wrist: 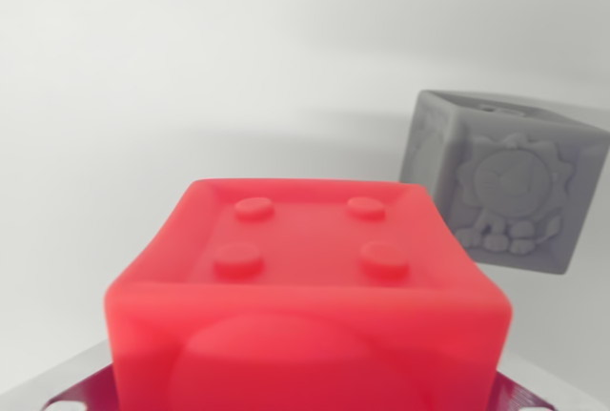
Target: Destack cube
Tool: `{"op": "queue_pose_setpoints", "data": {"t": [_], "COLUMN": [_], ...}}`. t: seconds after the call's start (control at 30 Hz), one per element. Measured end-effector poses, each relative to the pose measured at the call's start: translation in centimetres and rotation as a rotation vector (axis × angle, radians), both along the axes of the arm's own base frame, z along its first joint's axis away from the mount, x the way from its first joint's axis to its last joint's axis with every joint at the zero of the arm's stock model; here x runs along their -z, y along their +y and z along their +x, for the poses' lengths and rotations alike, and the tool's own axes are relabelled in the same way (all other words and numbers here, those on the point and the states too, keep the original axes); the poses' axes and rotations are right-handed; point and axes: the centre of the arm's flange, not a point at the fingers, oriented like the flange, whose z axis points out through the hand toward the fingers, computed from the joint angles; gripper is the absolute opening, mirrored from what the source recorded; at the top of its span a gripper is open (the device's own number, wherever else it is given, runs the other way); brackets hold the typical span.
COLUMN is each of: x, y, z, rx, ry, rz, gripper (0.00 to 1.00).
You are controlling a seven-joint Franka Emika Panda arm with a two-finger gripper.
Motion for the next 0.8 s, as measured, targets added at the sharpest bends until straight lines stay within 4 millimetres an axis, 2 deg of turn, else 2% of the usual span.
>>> {"op": "queue_pose_setpoints", "data": {"t": [0.8], "x": [0.6], "y": [4.6], "z": [-1.0], "rx": [-0.061], "ry": [0.0], "rz": [0.0], "gripper": [0.0]}}
